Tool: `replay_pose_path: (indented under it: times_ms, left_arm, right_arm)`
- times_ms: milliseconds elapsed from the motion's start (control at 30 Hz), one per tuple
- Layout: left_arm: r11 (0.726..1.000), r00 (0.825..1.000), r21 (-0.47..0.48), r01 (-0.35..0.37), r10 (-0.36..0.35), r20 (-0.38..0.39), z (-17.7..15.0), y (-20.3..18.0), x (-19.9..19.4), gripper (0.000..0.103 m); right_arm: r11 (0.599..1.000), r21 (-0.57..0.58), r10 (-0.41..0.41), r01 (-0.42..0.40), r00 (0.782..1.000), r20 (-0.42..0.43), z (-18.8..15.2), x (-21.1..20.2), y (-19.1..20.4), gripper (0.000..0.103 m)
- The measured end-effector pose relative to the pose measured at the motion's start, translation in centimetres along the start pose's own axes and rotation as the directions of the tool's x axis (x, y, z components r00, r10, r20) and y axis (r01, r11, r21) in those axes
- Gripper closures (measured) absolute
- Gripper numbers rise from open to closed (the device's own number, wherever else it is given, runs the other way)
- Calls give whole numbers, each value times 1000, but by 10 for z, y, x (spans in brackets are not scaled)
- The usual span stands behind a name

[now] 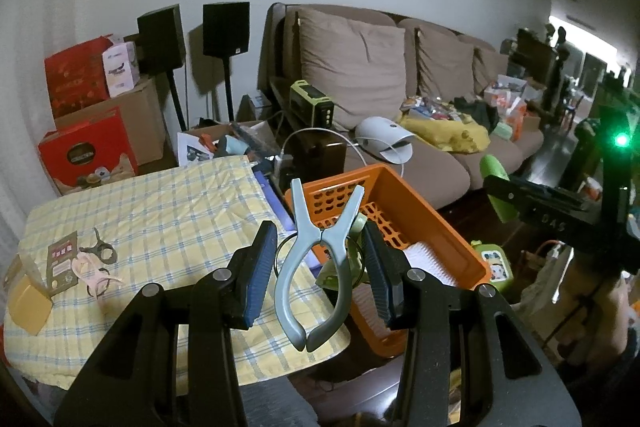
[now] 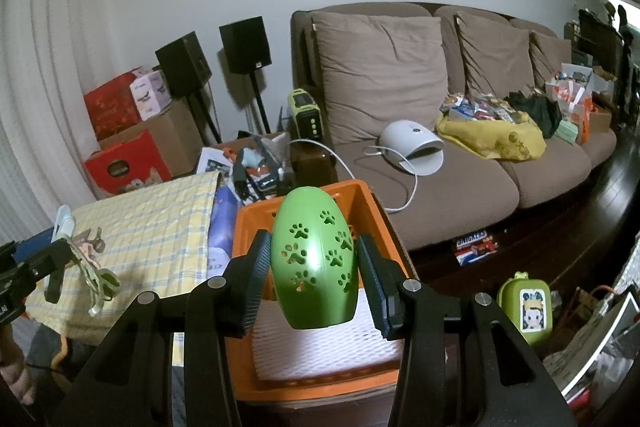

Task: Organize objects
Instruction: 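Carry the clip and green toy with both tools toward the orange basket, then hold both objects above the orange basket rim with both tools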

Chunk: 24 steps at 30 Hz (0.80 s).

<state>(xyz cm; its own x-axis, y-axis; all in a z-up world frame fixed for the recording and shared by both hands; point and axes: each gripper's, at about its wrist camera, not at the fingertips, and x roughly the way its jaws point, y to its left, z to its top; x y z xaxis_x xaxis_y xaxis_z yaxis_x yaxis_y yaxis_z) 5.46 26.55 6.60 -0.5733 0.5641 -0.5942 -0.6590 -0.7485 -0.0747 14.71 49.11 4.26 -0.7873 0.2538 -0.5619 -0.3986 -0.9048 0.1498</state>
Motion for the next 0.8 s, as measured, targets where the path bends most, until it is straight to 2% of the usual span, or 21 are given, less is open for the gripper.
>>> replay_pose_path:
  times_ms: [367,800]
  left_arm:
    - [998,999,57,20,-21,30,3,-27,4,62]
    - [998,999,57,16,-18,33,6,-36,10,62]
  right_arm:
    - [1000,1,-21,21,1000,6,-1,0,-4,58]
    - [1000,20,-20,20,1000,1,1,1,-11,58]
